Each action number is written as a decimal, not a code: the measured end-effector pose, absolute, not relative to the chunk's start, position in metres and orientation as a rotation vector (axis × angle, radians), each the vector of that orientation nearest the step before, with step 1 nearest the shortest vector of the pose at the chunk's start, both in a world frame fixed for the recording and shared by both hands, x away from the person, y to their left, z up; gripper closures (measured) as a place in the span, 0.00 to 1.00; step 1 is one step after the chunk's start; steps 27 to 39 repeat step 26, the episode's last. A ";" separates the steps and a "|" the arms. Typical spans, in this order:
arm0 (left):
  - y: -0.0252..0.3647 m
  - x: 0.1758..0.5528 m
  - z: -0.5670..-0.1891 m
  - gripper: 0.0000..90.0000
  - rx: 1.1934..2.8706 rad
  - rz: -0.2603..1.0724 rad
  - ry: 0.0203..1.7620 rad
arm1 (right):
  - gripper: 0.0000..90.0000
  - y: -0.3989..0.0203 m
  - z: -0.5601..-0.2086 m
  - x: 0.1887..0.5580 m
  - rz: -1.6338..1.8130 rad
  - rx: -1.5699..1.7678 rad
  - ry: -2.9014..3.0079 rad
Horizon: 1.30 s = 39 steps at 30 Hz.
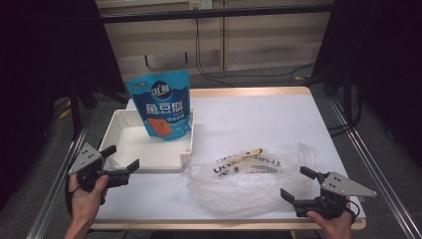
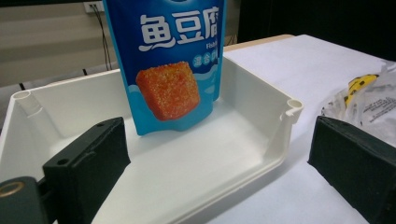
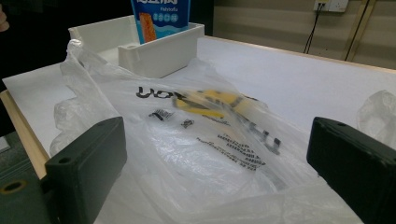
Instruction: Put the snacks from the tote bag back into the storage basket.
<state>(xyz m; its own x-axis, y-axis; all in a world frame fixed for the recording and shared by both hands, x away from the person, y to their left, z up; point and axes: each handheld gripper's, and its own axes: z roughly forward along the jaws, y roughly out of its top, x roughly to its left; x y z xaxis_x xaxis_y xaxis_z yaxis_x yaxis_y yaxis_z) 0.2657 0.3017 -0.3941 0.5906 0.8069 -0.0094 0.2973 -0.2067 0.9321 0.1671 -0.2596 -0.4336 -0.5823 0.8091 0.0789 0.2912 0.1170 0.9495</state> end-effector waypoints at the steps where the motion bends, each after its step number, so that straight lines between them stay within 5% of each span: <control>1: 0.301 0.263 -0.396 0.04 1.778 0.580 0.899 | 0.06 -0.260 -0.433 0.167 1.475 1.064 1.937; 24: 0.277 0.201 -0.440 0.02 1.800 0.481 0.857 | 0.07 -0.275 -0.433 0.157 1.448 1.103 1.894; 39: 0.274 0.199 -0.440 0.02 1.817 0.510 0.839 | 0.07 -0.277 -0.433 0.158 1.450 1.117 1.886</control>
